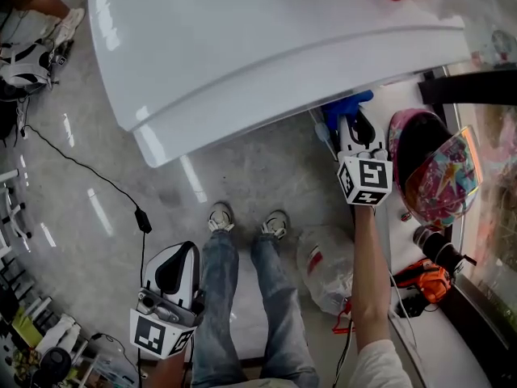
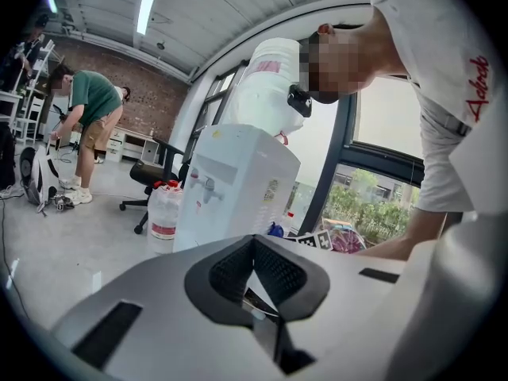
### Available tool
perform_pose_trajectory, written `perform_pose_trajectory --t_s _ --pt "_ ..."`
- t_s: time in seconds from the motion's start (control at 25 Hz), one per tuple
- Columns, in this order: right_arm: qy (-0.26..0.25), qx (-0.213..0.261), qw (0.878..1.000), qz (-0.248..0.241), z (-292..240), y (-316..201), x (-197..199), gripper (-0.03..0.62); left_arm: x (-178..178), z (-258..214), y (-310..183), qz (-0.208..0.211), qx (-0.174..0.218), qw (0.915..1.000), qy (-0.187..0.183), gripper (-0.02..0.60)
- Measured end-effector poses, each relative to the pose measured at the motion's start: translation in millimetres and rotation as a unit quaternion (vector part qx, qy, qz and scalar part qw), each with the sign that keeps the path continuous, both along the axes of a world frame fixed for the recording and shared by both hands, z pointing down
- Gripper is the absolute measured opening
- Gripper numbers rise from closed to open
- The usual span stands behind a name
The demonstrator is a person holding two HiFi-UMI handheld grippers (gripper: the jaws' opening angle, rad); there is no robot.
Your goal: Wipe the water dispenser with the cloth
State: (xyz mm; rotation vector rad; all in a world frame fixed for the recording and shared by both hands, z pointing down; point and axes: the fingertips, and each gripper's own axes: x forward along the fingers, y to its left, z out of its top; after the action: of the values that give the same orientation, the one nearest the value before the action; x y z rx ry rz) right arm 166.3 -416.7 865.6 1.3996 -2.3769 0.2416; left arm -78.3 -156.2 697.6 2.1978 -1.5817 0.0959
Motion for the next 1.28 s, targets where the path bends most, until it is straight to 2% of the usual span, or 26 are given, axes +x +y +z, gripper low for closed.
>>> perform_pose_trajectory --t_s 0.16,0.28,0.44,0.6,0.76,0.92,1.04,1.28 --pt "-0.01 -0.005 1.0 0.0 3.3 11.9 -12.7 0.097 -3.2 -0.1 1.0 0.001 0.002 1.0 0.003 0.011" --pt "-0.022 -0.017 0.999 -0.016 11.6 39.3 -42.4 0.097 -8.7 -1.2 3.2 0.002 0.005 1.0 0.006 0.011" --pt "-0.029 -0.034 0.995 -0.085 26.9 92.3 -117.4 0.097 -17.5 -1.2 9.4 0.002 0.008 0.9999 0.006 0.011" --pt "-0.043 -0.051 0.983 -0.171 37.6 142.5 -203.2 0.097 -31.7 1.2 19.4 -0.005 0.007 1.0 0.004 0.011" --pt "-0.046 -0.066 0.976 -0.204 53.7 161.9 -241.7 0.097 -49.0 4.4 24.9 -0.014 0.006 0.9999 -0.005 0.011" --pt "-0.041 -0.078 0.981 -0.172 70.0 141.9 -219.2 0.097 -57.9 13.0 31.1 -0.027 -0.003 0.9996 -0.007 0.011" --pt "-0.032 -0.075 0.987 -0.136 76.8 113.2 -179.3 0.097 -49.1 17.3 26.2 -0.029 -0.001 0.9996 -0.007 0.011" --pt "-0.013 -0.04 0.997 -0.07 68.6 53.2 -91.7 0.097 -29.3 18.3 10.7 -0.025 0.008 0.9996 -0.013 0.011"
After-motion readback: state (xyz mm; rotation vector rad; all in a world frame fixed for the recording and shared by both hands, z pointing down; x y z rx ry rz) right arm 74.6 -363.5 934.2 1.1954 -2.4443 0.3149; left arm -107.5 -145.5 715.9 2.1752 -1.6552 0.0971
